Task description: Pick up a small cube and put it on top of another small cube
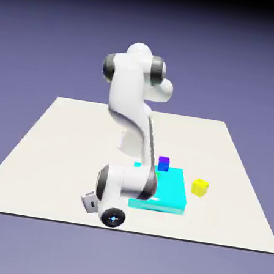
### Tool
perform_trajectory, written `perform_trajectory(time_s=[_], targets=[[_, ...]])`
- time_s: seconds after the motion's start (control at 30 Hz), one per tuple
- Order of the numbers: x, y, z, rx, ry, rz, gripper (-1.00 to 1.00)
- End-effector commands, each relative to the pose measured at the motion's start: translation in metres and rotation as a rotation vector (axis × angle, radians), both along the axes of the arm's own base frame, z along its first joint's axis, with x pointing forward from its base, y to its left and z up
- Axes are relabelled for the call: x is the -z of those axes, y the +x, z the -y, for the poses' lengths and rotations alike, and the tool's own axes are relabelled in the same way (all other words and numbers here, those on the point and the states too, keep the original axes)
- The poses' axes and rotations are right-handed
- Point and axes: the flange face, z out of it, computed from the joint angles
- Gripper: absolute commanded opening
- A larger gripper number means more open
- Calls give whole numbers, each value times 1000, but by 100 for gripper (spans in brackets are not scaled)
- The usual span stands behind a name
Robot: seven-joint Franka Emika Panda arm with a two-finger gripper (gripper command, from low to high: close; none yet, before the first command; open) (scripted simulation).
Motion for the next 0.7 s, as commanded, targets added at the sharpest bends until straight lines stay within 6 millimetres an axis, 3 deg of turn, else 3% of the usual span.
perform_trajectory(time_s=[0.0,0.07,0.2,0.33,0.43,0.53,0.67], targets=[[-7,10,-18,-67,6,15,-100],[-17,22,-58,-176,8,40,-100],[-21,19,-150,-304,-27,72,-100],[-30,2,-236,-408,-56,118,-100],[-32,-22,-291,-446,-86,141,-100],[-34,-53,-340,-469,-122,158,-100],[-17,-95,-365,-435,-200,115,-100]])
